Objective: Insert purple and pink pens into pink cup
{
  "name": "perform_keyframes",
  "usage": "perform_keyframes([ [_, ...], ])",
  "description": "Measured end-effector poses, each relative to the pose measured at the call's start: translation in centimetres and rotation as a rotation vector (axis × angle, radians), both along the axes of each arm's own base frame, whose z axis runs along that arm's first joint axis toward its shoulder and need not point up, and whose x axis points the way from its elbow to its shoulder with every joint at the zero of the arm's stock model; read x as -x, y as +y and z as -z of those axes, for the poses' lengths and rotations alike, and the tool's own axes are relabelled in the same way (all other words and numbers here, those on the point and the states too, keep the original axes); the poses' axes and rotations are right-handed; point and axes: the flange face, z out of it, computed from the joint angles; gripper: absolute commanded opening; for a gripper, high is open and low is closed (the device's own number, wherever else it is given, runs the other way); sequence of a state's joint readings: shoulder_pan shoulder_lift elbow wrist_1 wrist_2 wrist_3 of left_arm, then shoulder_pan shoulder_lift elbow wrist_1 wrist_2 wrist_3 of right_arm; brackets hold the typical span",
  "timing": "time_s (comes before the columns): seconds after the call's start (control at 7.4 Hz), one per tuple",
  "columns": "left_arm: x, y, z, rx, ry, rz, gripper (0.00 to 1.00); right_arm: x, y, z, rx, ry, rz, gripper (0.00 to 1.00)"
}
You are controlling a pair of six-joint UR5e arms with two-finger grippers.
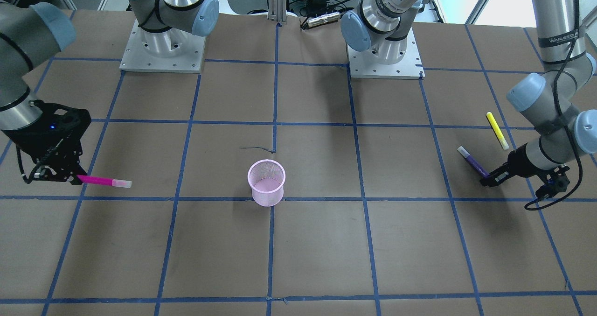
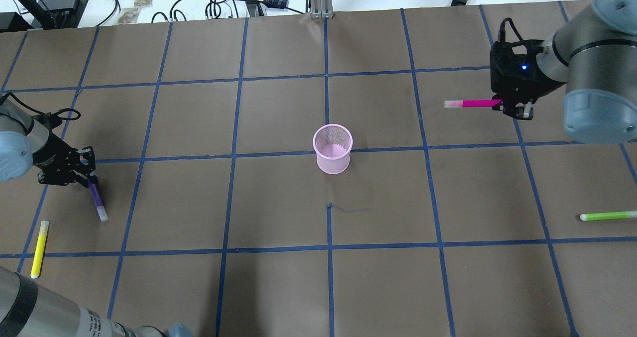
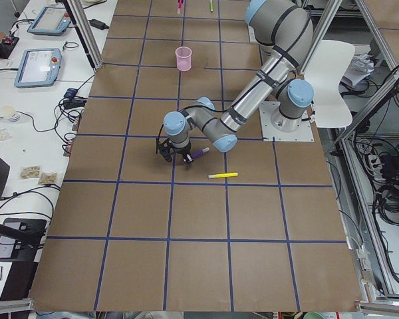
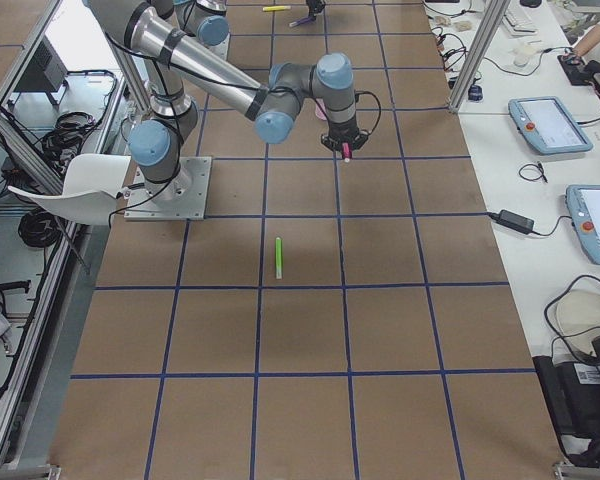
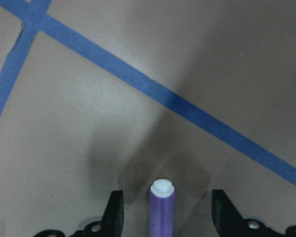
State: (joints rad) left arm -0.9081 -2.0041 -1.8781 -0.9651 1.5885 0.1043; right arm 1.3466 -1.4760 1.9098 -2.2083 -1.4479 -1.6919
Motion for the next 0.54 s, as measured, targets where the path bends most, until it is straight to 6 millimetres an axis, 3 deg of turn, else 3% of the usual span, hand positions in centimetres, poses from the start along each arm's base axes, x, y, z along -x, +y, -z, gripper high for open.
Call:
perform_keyframes([
  [0.27, 0.1, 0.0, -0.5, 0.004, 0.003, 0.016, 0.0, -9.7, -0.8, -2.8, -0.022, -0.028, 0.024, 0.0],
  [0.54, 0.1, -0.7, -2.0, 0.03, -0.014, 0.031, 0.0, -18.2, -1.2, -4.4, -0.049, 0.029, 0.027, 0.0],
])
